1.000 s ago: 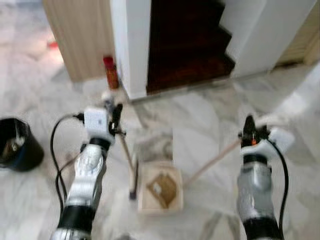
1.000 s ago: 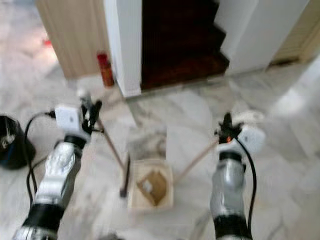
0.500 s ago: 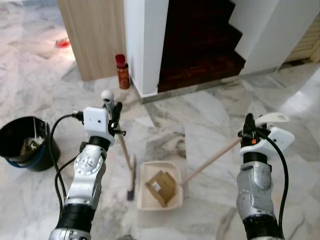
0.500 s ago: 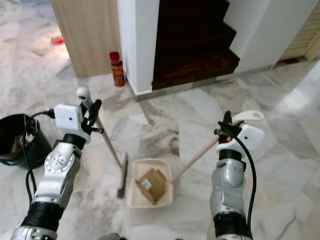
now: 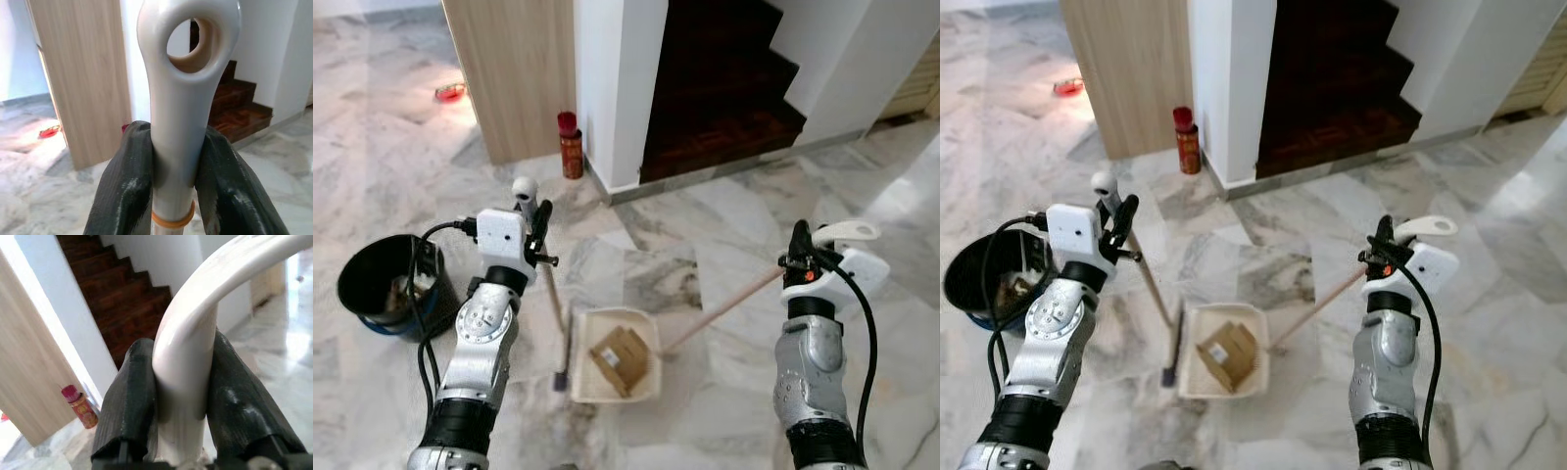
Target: Sweep floor
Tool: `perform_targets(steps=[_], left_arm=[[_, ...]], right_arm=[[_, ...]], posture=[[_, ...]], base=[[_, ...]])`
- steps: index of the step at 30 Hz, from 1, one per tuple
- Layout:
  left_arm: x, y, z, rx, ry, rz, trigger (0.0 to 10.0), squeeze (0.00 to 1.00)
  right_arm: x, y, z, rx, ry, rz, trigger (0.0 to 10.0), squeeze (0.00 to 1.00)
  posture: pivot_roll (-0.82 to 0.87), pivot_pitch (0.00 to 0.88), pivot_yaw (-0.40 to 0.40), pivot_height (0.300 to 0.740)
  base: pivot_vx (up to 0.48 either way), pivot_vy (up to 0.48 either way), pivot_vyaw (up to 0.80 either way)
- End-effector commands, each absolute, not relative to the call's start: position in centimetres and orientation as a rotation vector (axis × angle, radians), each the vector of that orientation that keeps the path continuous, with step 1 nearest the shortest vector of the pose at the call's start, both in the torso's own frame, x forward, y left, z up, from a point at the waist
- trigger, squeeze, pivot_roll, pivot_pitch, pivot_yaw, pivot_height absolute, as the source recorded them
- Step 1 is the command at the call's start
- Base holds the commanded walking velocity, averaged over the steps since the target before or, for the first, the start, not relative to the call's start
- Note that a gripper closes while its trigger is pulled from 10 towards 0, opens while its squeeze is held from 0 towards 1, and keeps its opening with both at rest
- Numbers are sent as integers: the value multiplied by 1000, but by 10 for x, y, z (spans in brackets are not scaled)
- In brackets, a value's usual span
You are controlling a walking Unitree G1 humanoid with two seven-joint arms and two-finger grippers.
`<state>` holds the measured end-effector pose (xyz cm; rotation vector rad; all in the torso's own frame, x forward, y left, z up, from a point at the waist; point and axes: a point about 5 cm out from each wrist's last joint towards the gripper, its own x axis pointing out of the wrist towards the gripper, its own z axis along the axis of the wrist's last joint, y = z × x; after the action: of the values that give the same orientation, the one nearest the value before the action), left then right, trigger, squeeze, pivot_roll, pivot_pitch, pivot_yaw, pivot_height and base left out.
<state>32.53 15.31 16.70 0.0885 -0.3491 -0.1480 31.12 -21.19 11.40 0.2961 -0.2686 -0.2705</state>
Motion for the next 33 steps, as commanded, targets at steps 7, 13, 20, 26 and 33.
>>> perform_targets(steps=[7,13,20,26,33], left_arm=[[325,147,177,74,-400,-180,10000,0],[326,148,178,77,-401,-178,10000,0],[324,149,176,84,-392,-185,10000,0],[326,150,177,88,-394,-185,10000,0],[325,149,178,83,-394,-191,10000,0]], right_arm=[[315,-213,126,289,-322,-266,10000,0],[316,-212,127,275,-326,-266,10000,0],[314,-212,127,243,-327,-269,10000,0],[315,-212,126,270,-325,-275,10000,0],[315,-210,126,277,-324,-276,10000,0]], posture=[[180,73,-56,740],[182,89,-53,740],[180,95,-48,740],[183,102,-46,740],[187,109,-47,740]], base=[[0,336,0],[0,330,0],[0,330,291],[0,330,163],[0,329,0]])
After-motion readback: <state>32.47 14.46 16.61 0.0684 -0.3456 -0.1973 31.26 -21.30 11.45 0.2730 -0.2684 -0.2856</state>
